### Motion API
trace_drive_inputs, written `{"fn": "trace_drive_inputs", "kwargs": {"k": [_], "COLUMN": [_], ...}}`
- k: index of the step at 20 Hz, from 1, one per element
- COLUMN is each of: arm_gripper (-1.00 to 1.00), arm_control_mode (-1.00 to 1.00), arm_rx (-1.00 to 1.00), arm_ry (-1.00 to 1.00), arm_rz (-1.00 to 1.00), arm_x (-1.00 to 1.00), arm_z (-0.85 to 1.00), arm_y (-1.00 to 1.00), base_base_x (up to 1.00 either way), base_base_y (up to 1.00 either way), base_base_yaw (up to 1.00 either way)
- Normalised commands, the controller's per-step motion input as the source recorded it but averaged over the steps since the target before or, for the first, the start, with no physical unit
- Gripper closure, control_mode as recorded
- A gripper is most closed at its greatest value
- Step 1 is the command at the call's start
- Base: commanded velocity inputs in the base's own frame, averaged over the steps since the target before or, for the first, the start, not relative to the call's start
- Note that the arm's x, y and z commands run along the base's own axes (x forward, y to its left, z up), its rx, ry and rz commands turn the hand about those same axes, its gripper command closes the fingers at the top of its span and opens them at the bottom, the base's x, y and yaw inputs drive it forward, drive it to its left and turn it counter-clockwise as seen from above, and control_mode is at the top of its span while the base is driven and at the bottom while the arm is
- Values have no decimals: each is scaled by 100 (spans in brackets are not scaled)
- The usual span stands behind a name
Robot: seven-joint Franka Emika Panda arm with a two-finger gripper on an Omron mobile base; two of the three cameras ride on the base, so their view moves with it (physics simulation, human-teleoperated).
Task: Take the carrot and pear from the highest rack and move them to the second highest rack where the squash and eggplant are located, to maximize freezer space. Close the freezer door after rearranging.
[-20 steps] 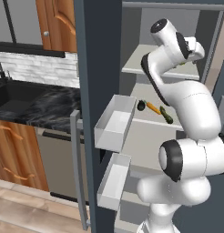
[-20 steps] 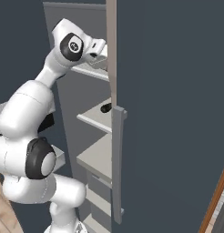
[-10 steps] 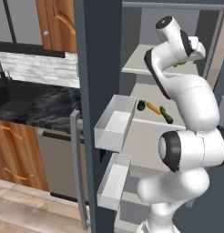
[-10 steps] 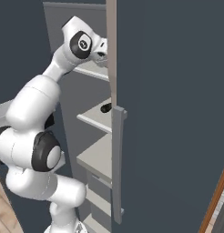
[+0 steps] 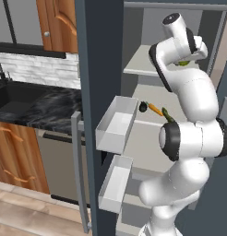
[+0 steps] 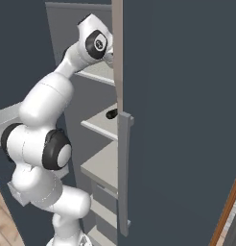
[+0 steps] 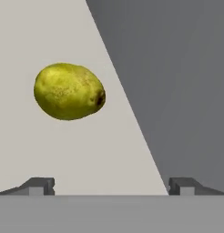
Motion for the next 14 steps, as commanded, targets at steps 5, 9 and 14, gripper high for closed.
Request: {"fn": "trace_drive_inputs", "kwargs": {"k": [5, 9, 14], "arm_gripper": [-100, -100, -100], "arm_control_mode": [-100, -100, -100], "arm_rx": [5, 4, 2], "arm_ry": [1, 0, 0], "arm_rz": [0, 0, 0], "arm_x": [31, 33, 33], "arm_z": [-6, -5, -4], "arm_y": [-10, -9, -10], "base_base_x": [0, 0, 0], "base_base_y": [0, 0, 0], "base_base_yaw": [0, 0, 0]}}
